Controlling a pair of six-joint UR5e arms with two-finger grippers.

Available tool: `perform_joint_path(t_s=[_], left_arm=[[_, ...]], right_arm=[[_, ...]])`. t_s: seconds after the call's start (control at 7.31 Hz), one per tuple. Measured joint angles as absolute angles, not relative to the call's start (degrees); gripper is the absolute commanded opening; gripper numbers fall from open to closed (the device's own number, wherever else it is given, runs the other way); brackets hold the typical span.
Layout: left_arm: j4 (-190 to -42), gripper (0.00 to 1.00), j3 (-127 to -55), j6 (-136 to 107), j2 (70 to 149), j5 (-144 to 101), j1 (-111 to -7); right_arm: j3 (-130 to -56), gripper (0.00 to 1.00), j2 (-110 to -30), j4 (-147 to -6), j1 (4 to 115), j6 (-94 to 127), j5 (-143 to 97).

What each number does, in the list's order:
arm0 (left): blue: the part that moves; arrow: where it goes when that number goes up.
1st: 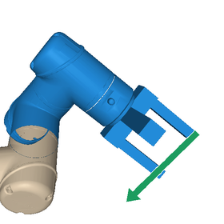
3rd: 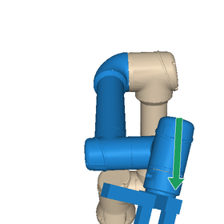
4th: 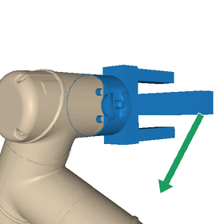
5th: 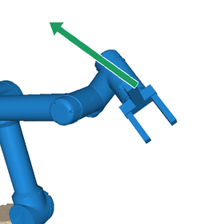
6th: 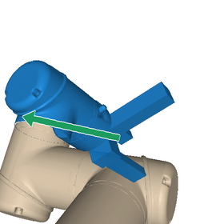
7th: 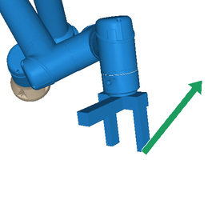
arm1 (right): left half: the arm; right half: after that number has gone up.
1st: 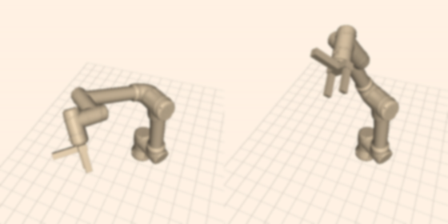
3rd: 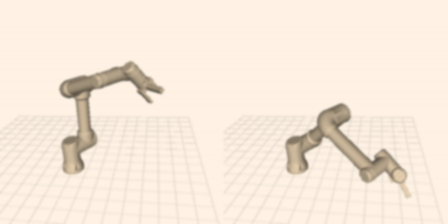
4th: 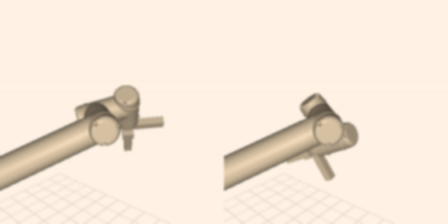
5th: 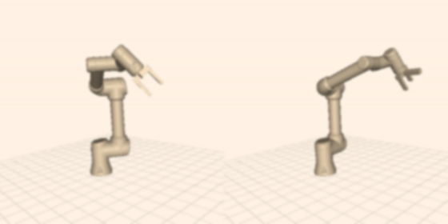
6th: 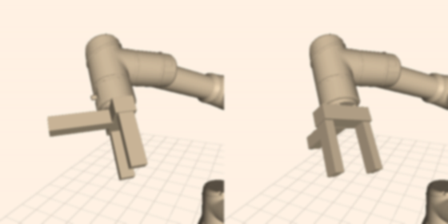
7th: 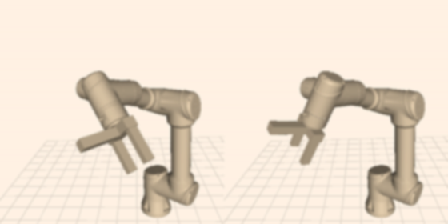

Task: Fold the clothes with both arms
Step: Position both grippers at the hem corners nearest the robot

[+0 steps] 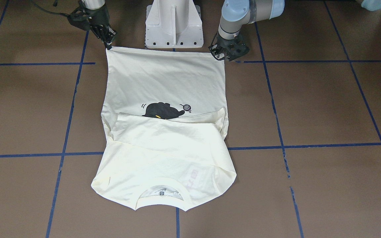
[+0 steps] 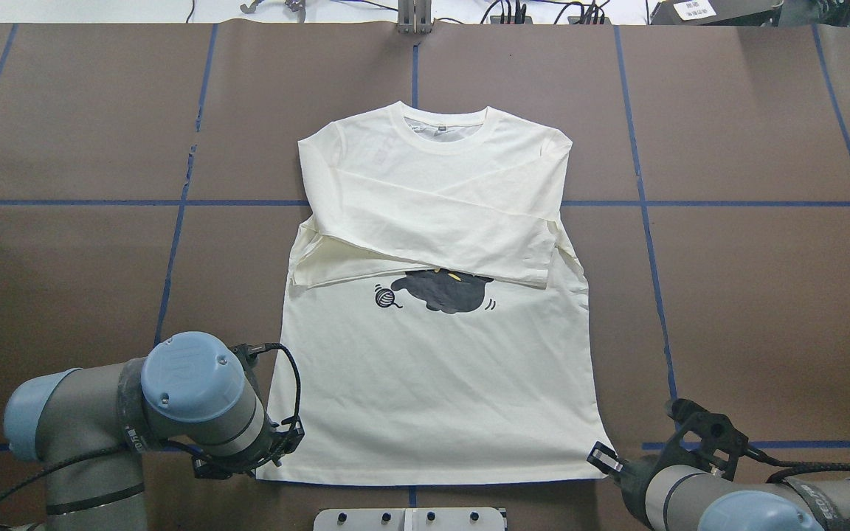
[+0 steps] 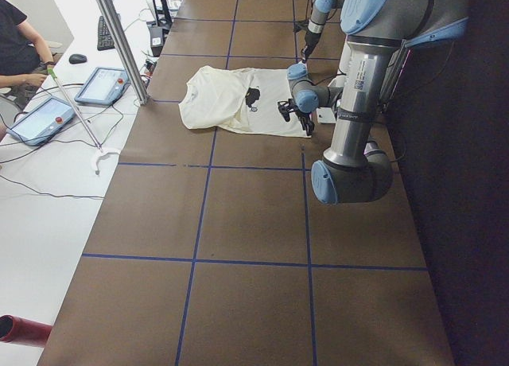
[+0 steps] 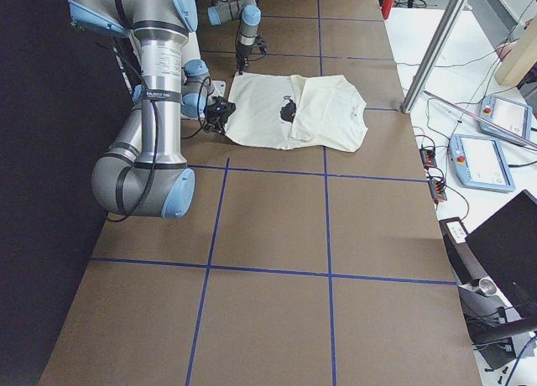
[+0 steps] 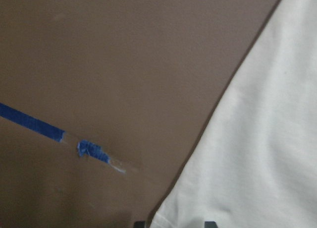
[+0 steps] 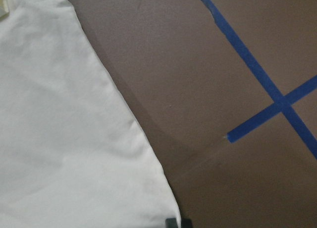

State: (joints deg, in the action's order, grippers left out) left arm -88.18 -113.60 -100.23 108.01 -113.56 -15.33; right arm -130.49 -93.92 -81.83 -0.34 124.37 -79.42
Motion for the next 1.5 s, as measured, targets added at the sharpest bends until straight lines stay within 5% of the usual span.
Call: perform_joint_path(t_s=[0.41, 0.55, 1.09, 1.23, 1.5], left_arm=[[-88.37, 0.54, -112.63, -99.95, 107.95, -113.24, -15.21], [-88.5, 0.56, -112.27, -99.88, 107.96, -113.17, -15.16], [-88.75, 0.18, -111.34, -100.25, 108.1, -113.26, -14.63], [-88.88, 0.0, -111.2, -100.3, 108.17, -113.28, -14.56], [-88.88, 0.0, -111.53, -100.32, 108.49, -113.37, -14.51]], right_arm=[[-130.38, 0.0, -93.98, -81.83, -0.35, 124.36, -79.4], [-130.33, 0.0, -94.09, -81.83, -0.35, 124.36, -79.38], [-130.0, 0.0, -94.3, -81.83, -0.37, 124.36, -79.36], [-129.99, 0.0, -94.3, -81.83, -0.35, 124.36, -79.36], [-130.03, 0.0, -94.31, -81.83, -0.35, 124.37, -79.42]])
